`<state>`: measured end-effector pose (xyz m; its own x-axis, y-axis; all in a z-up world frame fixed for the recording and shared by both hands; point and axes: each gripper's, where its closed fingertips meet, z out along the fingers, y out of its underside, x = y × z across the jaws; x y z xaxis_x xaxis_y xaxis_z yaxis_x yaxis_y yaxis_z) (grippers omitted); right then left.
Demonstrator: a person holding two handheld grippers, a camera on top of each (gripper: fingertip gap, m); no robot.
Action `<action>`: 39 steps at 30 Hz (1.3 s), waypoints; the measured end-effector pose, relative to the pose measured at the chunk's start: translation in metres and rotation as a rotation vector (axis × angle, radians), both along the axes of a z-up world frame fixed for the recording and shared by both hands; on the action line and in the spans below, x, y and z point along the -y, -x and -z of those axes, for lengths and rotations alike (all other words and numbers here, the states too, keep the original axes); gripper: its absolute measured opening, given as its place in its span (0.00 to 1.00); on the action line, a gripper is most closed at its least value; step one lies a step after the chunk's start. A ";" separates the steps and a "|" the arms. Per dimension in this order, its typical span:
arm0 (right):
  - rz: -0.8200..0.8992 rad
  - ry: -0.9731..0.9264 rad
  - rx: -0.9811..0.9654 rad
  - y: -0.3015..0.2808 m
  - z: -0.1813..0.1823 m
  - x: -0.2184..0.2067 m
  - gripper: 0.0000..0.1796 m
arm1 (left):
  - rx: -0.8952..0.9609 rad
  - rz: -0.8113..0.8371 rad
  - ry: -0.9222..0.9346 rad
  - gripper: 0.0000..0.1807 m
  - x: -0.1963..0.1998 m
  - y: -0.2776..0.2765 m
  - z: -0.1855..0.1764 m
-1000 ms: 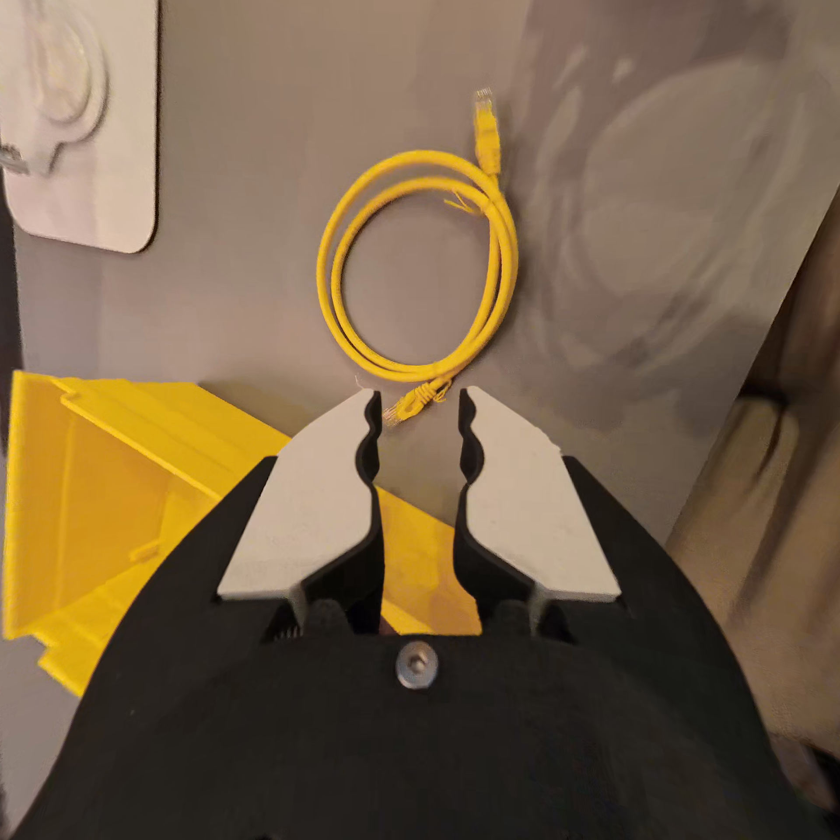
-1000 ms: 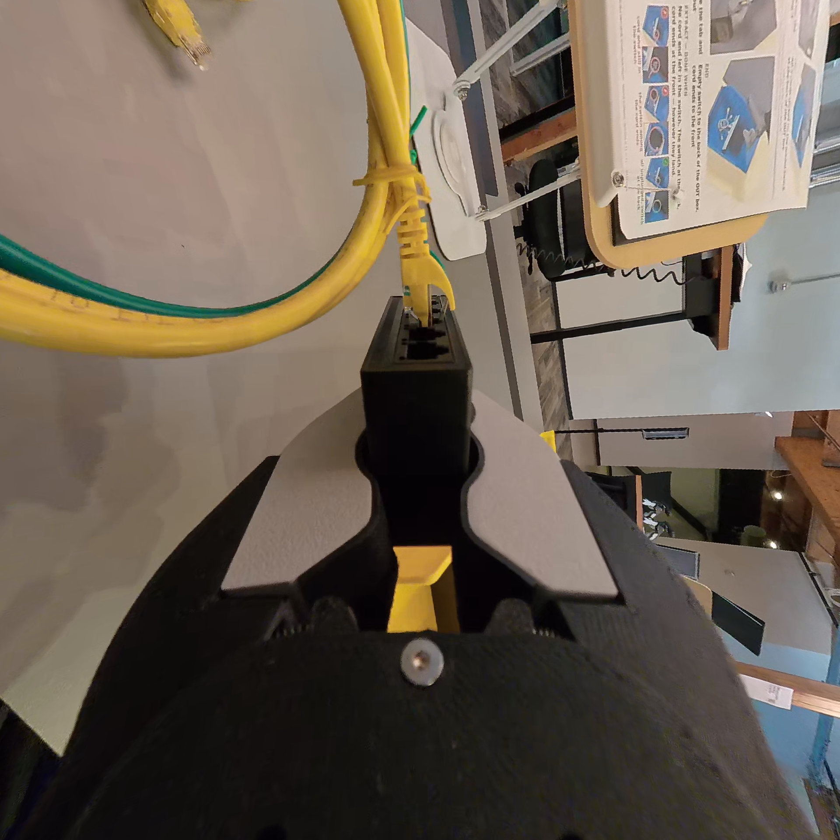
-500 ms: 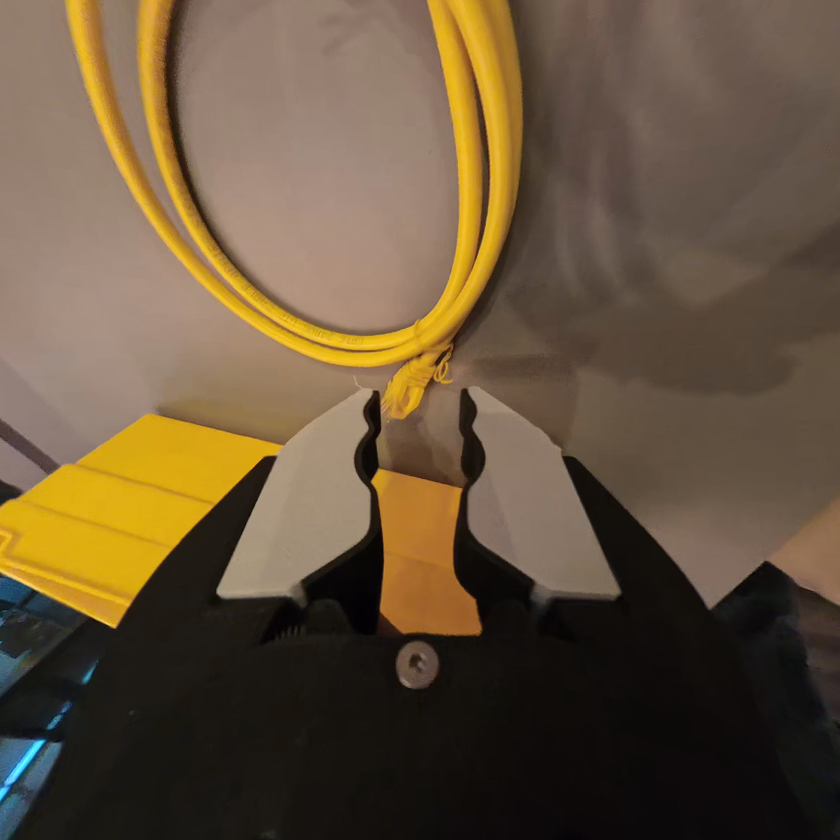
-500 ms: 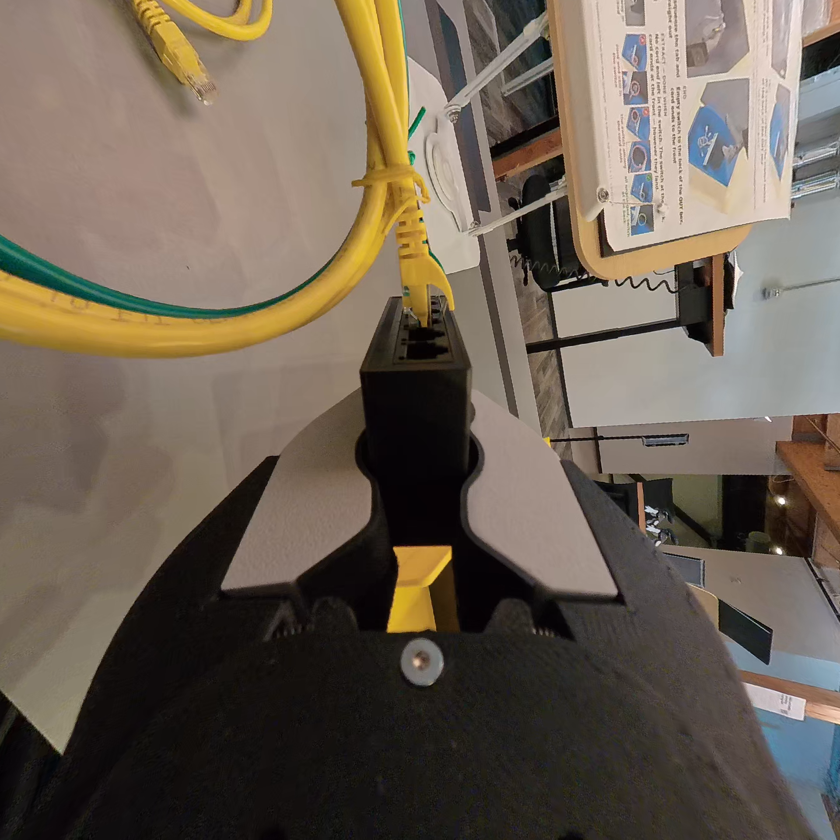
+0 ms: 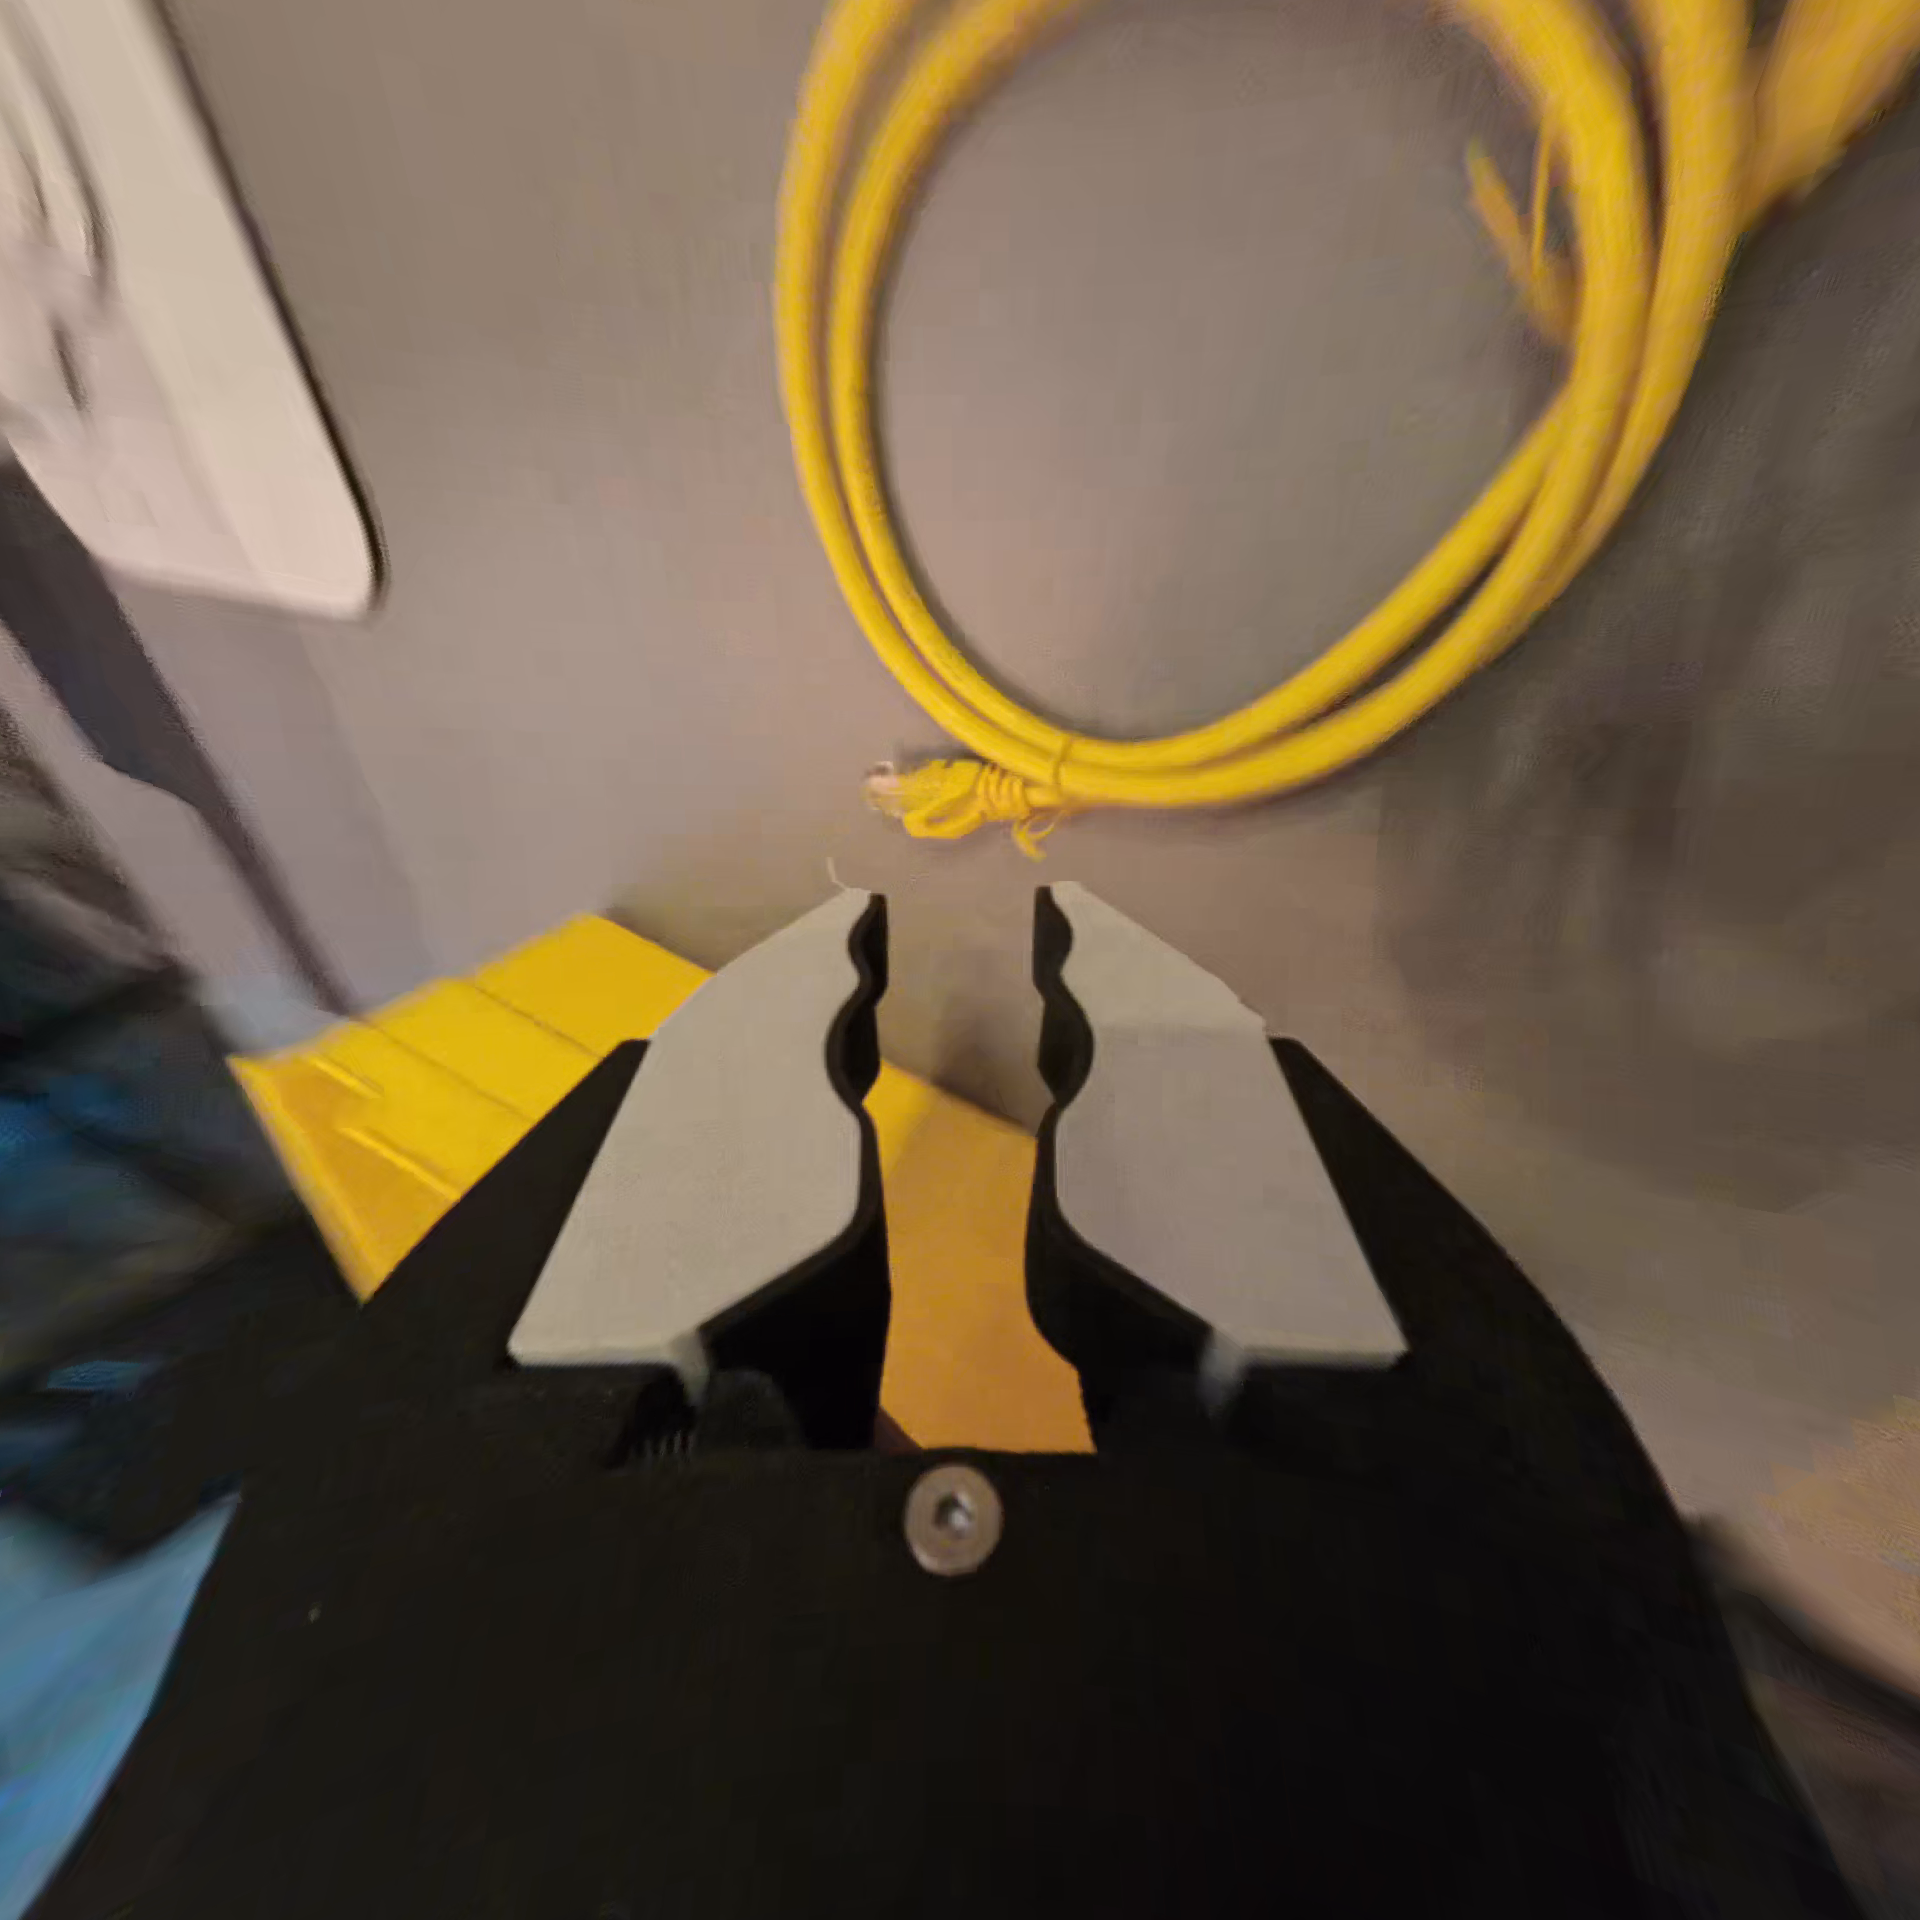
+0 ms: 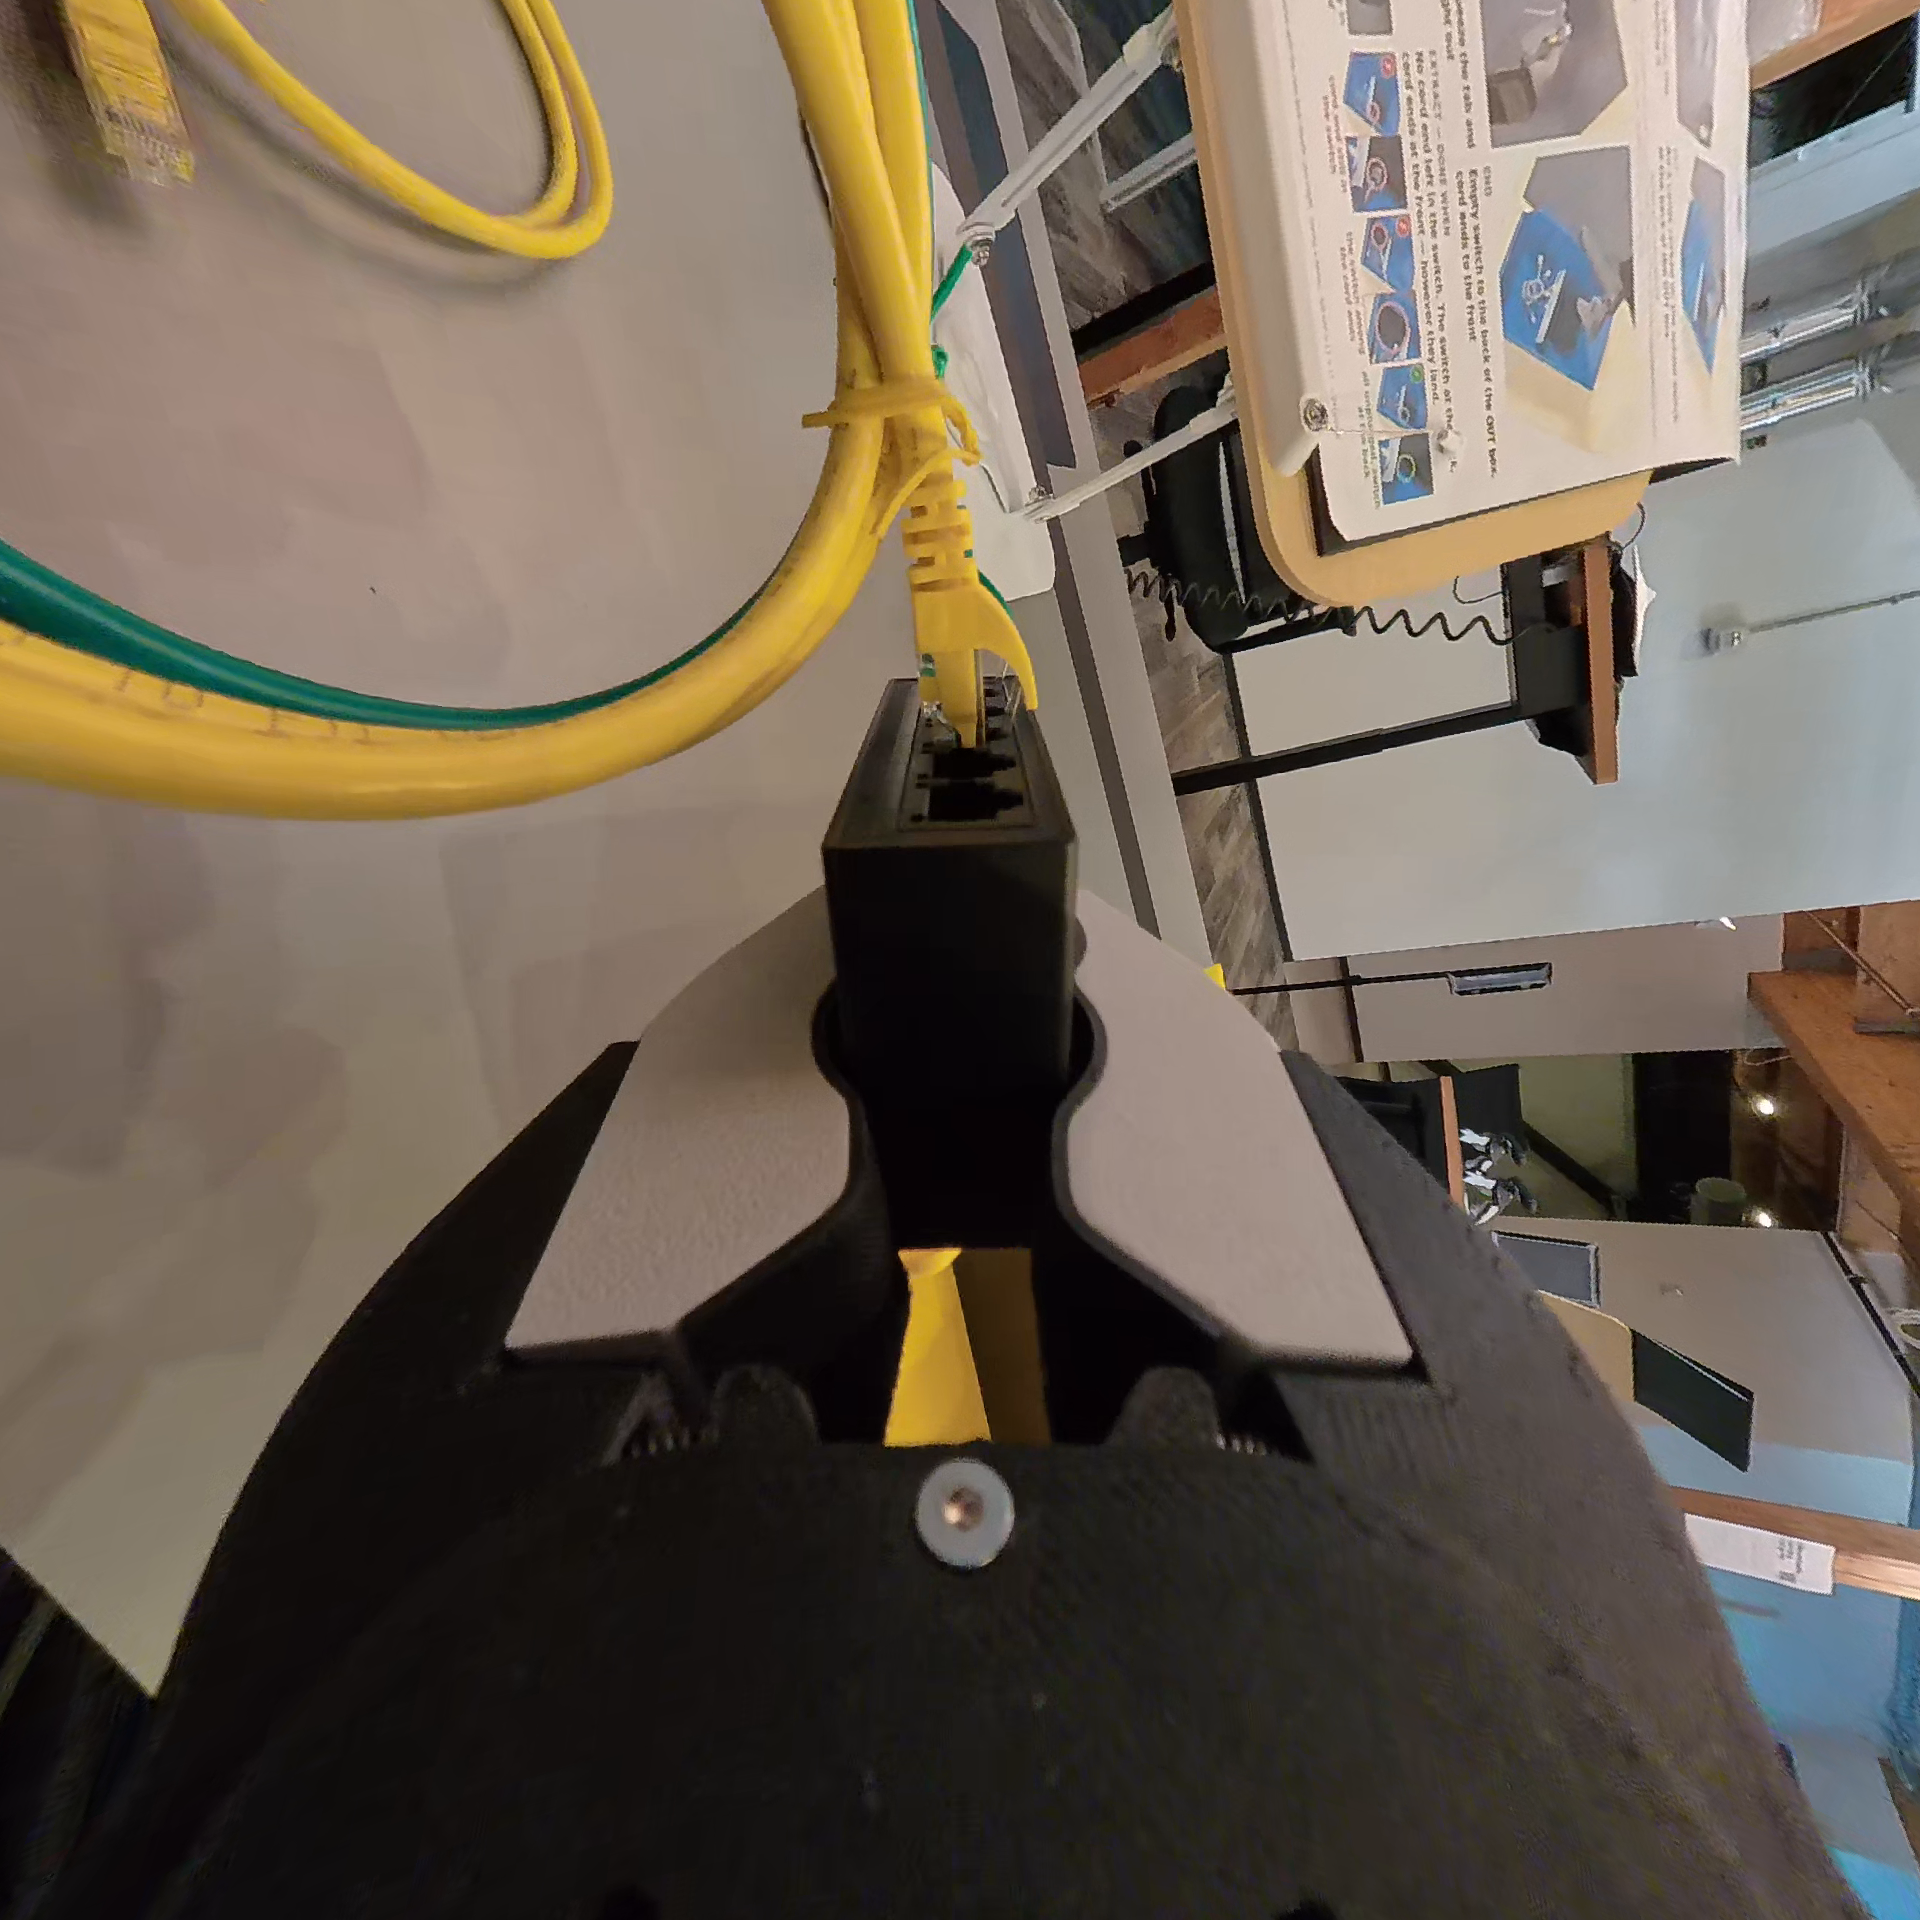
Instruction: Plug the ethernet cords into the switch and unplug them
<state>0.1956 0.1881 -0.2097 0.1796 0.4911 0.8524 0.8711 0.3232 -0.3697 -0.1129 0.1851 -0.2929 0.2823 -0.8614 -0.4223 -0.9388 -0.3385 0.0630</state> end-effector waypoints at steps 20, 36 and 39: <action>-0.018 -0.009 -0.063 0.000 -0.016 0.006 0.17 | 0.324 -0.151 0.122 0.12 -0.007 -0.028 0.043; -0.013 -0.003 -0.102 -0.006 -0.020 0.007 0.17 | 0.632 -0.557 0.102 0.07 -0.023 -0.036 0.040; -0.013 0.001 -0.103 -0.006 -0.019 0.007 0.17 | 0.677 -0.560 0.094 0.07 -0.023 -0.037 0.041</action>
